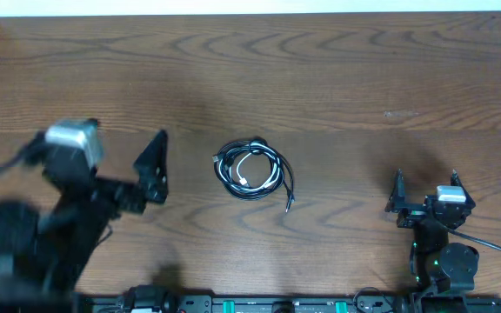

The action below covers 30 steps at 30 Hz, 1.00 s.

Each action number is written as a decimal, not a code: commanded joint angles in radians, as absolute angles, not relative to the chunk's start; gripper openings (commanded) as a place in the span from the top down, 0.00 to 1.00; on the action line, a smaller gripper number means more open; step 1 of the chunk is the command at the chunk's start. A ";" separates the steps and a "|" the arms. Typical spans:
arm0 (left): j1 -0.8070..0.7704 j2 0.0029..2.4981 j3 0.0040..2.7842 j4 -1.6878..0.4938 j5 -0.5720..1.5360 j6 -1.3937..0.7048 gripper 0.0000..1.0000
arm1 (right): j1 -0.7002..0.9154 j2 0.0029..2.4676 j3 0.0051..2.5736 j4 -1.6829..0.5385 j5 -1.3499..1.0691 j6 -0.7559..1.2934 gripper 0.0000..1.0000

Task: Untangle cables
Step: 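Raise the left arm and move its gripper over the cable coil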

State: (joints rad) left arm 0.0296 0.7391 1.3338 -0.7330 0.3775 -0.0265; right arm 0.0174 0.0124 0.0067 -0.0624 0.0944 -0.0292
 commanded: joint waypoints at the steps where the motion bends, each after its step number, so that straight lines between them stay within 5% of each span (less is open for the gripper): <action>1: 0.025 0.879 1.389 -0.848 0.450 -0.031 0.02 | 0.023 0.009 0.005 -0.064 0.102 -0.015 0.01; 15: 0.025 1.390 1.389 -1.339 0.509 -0.031 0.02 | 0.023 0.009 0.005 -0.064 0.102 -0.015 0.01; 30: 0.017 1.718 1.330 -1.338 0.509 -0.110 0.02 | 0.023 0.009 0.005 -0.064 0.102 -0.015 0.01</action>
State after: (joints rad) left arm 0.0257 1.6859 1.3464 -1.3327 0.4995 -0.0879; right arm 0.0174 0.0124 0.0067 -0.0624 0.0944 -0.0292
